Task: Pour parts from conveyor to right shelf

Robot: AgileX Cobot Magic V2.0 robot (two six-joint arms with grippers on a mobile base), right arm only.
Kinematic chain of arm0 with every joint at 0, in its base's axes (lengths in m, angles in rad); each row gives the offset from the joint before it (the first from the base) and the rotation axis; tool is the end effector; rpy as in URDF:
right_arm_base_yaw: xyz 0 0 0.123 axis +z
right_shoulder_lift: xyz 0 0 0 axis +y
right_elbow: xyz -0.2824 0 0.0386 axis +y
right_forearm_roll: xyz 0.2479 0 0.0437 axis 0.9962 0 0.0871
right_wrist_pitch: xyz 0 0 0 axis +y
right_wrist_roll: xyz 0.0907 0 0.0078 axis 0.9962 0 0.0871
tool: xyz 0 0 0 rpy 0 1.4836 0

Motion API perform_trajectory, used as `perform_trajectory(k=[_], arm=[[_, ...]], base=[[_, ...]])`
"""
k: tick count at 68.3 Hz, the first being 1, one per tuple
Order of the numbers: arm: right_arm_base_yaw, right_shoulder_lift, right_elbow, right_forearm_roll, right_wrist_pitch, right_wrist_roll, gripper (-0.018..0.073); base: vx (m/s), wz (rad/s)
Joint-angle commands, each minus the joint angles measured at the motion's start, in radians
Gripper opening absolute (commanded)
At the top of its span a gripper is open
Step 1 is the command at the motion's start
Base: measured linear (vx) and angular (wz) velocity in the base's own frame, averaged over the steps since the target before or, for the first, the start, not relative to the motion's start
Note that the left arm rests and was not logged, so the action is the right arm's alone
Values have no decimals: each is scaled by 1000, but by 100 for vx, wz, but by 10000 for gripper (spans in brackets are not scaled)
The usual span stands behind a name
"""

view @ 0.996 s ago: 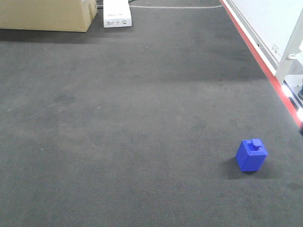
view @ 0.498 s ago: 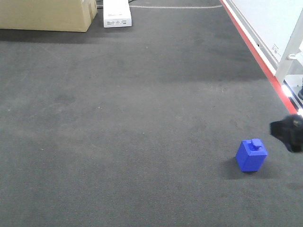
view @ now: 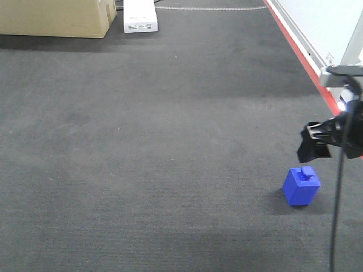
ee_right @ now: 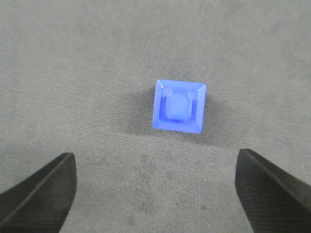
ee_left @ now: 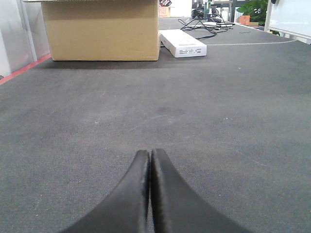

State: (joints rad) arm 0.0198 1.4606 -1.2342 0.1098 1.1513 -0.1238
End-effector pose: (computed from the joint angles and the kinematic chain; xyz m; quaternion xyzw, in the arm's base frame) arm 0.2836 0.0147 0.3078 -0.0558 0.9872 0.0454 0.1420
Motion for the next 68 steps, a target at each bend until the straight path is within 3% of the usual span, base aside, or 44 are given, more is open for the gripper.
perform_trajectory(k=[1,24,46,68], arm=[[-1,35,-49,-3,2,3,611],[-1,180,-54,-64,-19,3,597],[-1,270,-54,-48,-123,4,594],[-1,335,-54,-48,-128,4,589]], base=[[0,0],[0,0],[0,0],[0,0]])
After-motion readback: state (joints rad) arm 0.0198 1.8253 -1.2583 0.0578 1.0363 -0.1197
